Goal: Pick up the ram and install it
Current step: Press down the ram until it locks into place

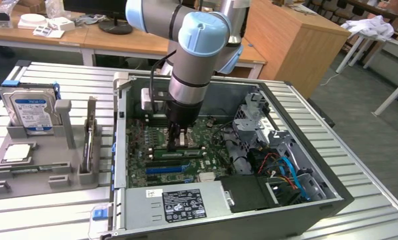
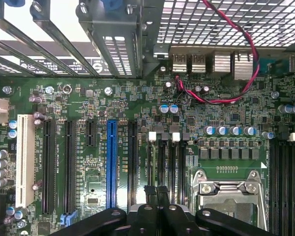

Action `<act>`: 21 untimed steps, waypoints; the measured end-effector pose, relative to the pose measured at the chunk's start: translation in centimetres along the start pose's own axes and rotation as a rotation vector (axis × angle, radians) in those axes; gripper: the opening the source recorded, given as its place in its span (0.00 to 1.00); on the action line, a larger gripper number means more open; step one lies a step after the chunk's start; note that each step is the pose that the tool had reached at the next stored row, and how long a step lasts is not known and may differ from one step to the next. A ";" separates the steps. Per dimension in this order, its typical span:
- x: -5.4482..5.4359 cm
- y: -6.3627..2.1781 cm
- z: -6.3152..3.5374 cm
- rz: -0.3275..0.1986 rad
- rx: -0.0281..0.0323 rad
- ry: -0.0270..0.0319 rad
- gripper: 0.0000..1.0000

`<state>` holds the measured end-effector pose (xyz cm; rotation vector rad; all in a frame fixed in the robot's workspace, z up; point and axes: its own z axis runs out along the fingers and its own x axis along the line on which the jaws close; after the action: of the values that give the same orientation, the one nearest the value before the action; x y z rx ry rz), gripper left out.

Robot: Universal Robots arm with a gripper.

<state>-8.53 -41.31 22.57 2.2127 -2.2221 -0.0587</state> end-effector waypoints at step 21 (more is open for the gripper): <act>0.0 0.00 0.22 0.000 0.0001 0.0001 0.10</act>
<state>-8.54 -41.32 22.36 2.2126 -2.2221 -0.0585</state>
